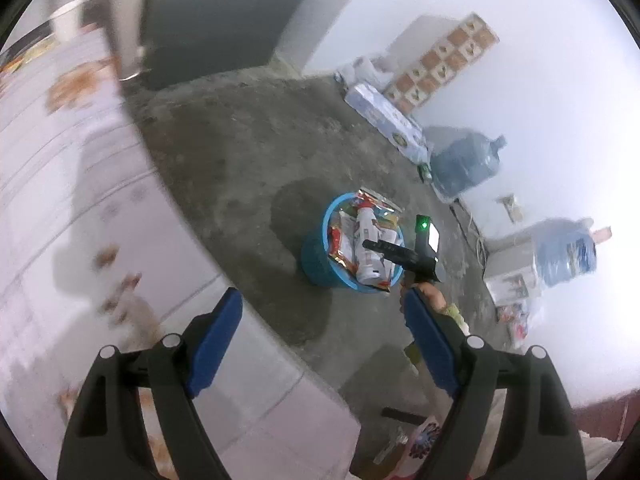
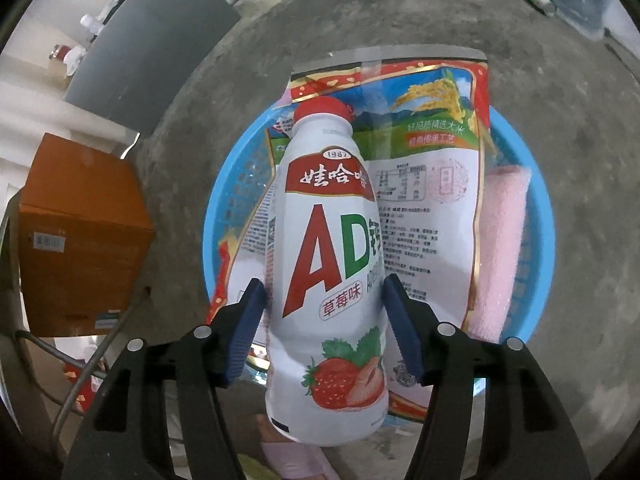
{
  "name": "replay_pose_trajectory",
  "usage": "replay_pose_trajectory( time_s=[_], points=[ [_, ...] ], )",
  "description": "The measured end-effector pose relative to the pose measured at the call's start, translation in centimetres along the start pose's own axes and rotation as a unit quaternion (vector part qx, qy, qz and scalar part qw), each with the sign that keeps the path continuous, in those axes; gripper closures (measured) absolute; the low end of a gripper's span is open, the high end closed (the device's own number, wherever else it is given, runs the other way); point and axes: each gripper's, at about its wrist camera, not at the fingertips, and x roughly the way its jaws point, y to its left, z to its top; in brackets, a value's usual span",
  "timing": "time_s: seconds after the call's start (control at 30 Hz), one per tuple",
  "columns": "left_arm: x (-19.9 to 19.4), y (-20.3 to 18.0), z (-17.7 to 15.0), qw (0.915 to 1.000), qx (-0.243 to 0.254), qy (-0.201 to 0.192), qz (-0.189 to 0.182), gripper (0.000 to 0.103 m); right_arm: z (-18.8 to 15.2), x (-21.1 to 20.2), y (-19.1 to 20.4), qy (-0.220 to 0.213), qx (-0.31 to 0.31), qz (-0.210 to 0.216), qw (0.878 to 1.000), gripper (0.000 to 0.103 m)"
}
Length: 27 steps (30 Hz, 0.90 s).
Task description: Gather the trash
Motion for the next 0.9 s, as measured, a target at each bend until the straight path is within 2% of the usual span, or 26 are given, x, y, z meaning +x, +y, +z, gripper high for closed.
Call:
replay_pose_trajectory(
  time_s=[0.13,0.17,0.23,0.33,0.6,0.77,0.9],
  points=[
    [-3.3,0.8,-3.0,0.9994,-0.017,-0.028,-0.013,0.022,0.1,-0.4,1.0,0.007,-0.005,-0.01,1.0,0.039],
    [-4.1,1.0,-3.6,0.9992,-0.016,-0.035,-0.009,0.022,0.1,-0.7,1.3,0.007,-0.008,-0.019,1.0,0.034],
    [-5.5,1.3,-4.9,0.9985,-0.013,-0.053,0.003,0.022,-0.1,-1.3,1.5,-0.001,-0.009,-0.032,0.999,0.029],
    [-7.4,1.7,-7.0,0.9966,-0.005,-0.08,0.02,0.022,-0.3,-2.6,1.2,-0.016,0.01,-0.023,1.0,0.023],
    [-11.1,2.1,-11.5,0.9926,-0.014,-0.119,0.023,0.022,-2.1,-8.4,1.0,-0.073,0.05,0.007,0.996,0.023],
    [-12.9,1.4,-13.9,0.9884,-0.008,-0.151,0.02,0.02,-4.8,-14.6,2.9,-0.131,0.021,0.029,0.991,0.023],
    [-13.9,0.9,-16.3,0.9845,-0.01,-0.174,0.02,0.019,-8.7,-19.9,4.6,-0.181,-0.008,0.031,0.983,0.023]
  ],
)
